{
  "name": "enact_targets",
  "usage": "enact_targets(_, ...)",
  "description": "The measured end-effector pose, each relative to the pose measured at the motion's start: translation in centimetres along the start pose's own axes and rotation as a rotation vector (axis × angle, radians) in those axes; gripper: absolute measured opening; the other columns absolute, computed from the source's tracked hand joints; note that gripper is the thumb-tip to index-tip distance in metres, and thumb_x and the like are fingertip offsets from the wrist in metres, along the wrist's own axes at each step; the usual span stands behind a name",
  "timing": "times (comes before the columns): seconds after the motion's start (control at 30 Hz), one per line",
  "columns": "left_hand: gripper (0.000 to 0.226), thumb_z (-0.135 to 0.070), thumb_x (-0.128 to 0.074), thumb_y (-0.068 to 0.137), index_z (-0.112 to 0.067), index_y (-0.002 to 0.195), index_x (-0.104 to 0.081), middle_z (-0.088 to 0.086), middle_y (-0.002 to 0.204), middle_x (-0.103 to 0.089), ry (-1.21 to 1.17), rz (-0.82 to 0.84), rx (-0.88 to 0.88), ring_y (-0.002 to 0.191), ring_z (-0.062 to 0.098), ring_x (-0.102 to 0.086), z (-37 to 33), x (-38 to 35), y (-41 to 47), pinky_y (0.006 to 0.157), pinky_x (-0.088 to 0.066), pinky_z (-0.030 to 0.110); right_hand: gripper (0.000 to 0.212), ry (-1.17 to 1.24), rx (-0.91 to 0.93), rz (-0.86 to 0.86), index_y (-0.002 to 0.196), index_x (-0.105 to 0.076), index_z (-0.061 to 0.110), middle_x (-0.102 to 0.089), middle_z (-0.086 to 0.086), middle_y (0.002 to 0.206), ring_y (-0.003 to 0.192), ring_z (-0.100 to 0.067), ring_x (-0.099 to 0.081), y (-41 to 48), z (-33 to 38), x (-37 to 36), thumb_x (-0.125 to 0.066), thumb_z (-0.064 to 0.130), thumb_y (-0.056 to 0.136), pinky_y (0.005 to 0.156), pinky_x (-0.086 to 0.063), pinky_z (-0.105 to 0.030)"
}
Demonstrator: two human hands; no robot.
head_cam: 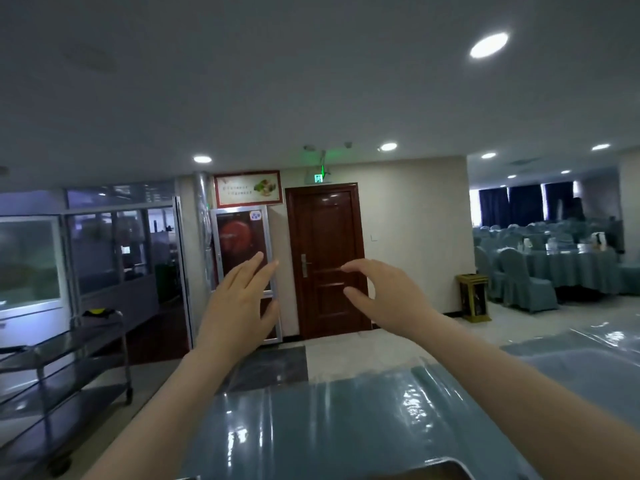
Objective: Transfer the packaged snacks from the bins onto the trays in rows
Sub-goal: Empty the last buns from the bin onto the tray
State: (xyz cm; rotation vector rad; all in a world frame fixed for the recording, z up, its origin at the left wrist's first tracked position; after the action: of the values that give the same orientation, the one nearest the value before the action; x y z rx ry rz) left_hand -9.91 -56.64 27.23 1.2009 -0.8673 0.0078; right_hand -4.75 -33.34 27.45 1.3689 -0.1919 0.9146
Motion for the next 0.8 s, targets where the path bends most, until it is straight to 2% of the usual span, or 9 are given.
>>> enact_targets(0.1, 0.063, -0.035, -0.054, 0.089, -0.024, 0.146, -0.028, 0.002, 0.152, -0.027, 0.029, 0.029, 0.014, 0.138, 0.020, -0.025, -2.8, -1.9, 0.8, 0.112, -0.022, 0.036, 0.039, 0.011, -0.009, 0.035, 0.129, -0.052, 0.030, -0.055, 0.013, 0.129, 0.117, -0.006, -0.048, -0.7, -4.1, 1.1, -0.057, 0.038, 0.091, 0.091, -0.030, -0.016)
enact_targets(0.3, 0.063, -0.034, -0.054, 0.088, -0.021, 0.145, -0.030, 0.003, 0.149, -0.033, 0.058, 0.093, 0.110, 0.136, 0.021, -0.030, -9.8, -5.6, 2.0, 0.112, -0.027, 0.040, 0.039, 0.064, 0.047, 0.072, 0.129, -0.053, 0.030, -0.055, 0.012, 0.130, 0.120, -0.007, -0.048, -2.1, -12.9, 3.9, -0.059, 0.037, 0.091, 0.096, -0.034, -0.020)
enact_targets(0.43, 0.064, -0.037, -0.051, 0.090, -0.024, 0.147, -0.026, 0.001, 0.150, -0.031, 0.066, 0.152, 0.156, 0.137, 0.020, -0.028, -15.5, -7.8, 2.4, 0.112, -0.027, 0.039, 0.039, 0.068, 0.065, 0.121, 0.128, -0.053, 0.030, -0.056, 0.013, 0.128, 0.116, -0.004, -0.048, -3.8, -18.5, 6.4, -0.060, 0.036, 0.090, 0.095, -0.033, -0.019)
enact_targets(0.5, 0.063, -0.036, -0.052, 0.090, -0.023, 0.147, -0.028, 0.001, 0.150, -0.032, 0.052, 0.151, 0.163, 0.136, 0.019, -0.029, -18.0, -8.3, 2.5, 0.111, -0.028, 0.038, 0.038, 0.080, 0.046, 0.131, 0.127, -0.054, 0.030, -0.056, 0.013, 0.126, 0.111, 0.000, -0.045, -4.5, -20.8, 7.9, -0.060, 0.036, 0.090, 0.093, -0.032, -0.018)
enact_targets(0.63, 0.060, -0.029, -0.060, 0.086, -0.019, 0.141, -0.039, 0.004, 0.143, -0.042, 0.006, 0.124, 0.114, 0.131, 0.021, -0.038, -22.3, -9.0, 2.8, 0.108, -0.029, 0.035, 0.038, 0.056, -0.003, 0.147, 0.127, -0.053, 0.031, -0.054, 0.015, 0.127, 0.115, -0.001, -0.047, -6.8, -25.0, 10.5, -0.058, 0.037, 0.090, 0.092, -0.031, -0.016)
enact_targets(0.8, 0.060, -0.034, -0.056, 0.088, -0.024, 0.143, -0.034, -0.002, 0.148, -0.034, -0.100, 0.188, 0.102, 0.135, 0.014, -0.030, -28.0, -12.3, 2.8, 0.109, -0.021, 0.028, 0.040, -0.022, -0.049, 0.222, 0.129, -0.051, 0.033, -0.052, 0.015, 0.129, 0.117, -0.003, -0.047, -11.1, -30.3, 13.4, -0.058, 0.039, 0.090, 0.097, -0.035, -0.020)
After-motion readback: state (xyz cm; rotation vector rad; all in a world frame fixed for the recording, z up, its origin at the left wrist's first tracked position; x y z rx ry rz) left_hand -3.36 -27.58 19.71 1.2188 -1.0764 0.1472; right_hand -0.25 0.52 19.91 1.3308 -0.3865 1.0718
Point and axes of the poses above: each hand's wrist, its own y-axis towards the middle knuckle, its own x-axis out of the back of the hand, z = x × y, the point moved 3 cm from there along y, towards the middle knuckle
